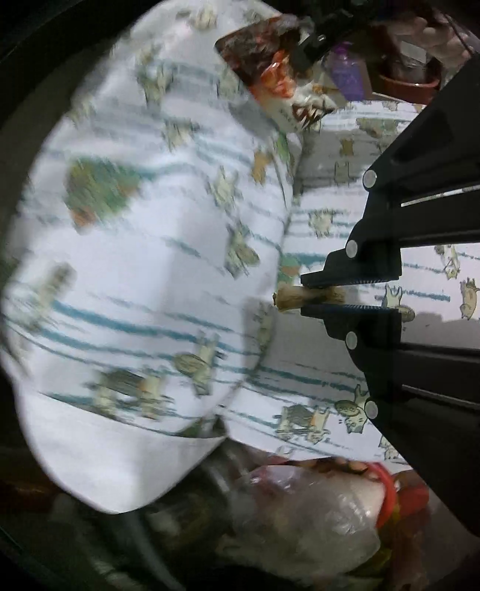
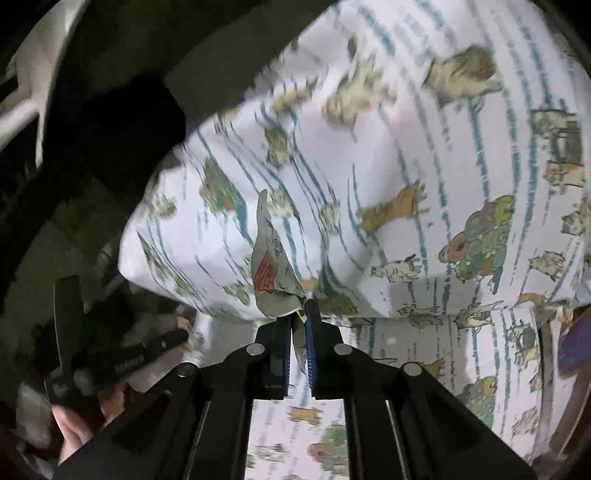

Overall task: Collect trash
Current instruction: 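Lift the tan scrap and the packet and carry them toward the pink basket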

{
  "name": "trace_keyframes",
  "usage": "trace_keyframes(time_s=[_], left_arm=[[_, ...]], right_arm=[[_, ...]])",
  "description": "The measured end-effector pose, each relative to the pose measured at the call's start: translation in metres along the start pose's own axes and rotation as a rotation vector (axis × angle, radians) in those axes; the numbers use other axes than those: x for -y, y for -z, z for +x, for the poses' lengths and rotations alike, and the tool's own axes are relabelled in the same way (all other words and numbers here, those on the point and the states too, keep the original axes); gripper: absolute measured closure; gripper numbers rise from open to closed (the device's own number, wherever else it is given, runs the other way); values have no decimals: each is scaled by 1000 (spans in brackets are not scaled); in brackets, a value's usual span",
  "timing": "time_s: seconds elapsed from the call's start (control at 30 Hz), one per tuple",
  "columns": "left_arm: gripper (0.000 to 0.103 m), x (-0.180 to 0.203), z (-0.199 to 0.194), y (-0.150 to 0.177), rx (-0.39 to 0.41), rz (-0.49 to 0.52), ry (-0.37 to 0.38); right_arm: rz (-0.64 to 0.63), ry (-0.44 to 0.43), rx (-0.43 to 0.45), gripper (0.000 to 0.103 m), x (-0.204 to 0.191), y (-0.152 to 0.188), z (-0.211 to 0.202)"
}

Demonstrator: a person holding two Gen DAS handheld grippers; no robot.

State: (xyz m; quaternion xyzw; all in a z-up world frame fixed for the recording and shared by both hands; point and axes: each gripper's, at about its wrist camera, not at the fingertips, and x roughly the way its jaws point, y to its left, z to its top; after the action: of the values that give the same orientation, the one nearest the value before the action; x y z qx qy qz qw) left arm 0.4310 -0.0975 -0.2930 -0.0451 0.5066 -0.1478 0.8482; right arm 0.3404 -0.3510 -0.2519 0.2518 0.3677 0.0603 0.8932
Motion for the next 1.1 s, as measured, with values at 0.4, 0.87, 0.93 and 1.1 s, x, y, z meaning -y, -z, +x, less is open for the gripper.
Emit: trace_keyframes(time_s=[0.4,0.87,0.93,1.1], left_arm=[[93,46,-105,23,249,160,-34],[93,58,-158,34,314,144,31],[93,65,-174,35,331,150,39],[93,80,-211,47,316,178,89]], right_arm=[[-136,36,164,96,-39,2,-57],[-244,11,220,96,-68,15,-94],[-248,18,238,96,-74,16,-103],[-308,-7,338,96,-97,13,-159]])
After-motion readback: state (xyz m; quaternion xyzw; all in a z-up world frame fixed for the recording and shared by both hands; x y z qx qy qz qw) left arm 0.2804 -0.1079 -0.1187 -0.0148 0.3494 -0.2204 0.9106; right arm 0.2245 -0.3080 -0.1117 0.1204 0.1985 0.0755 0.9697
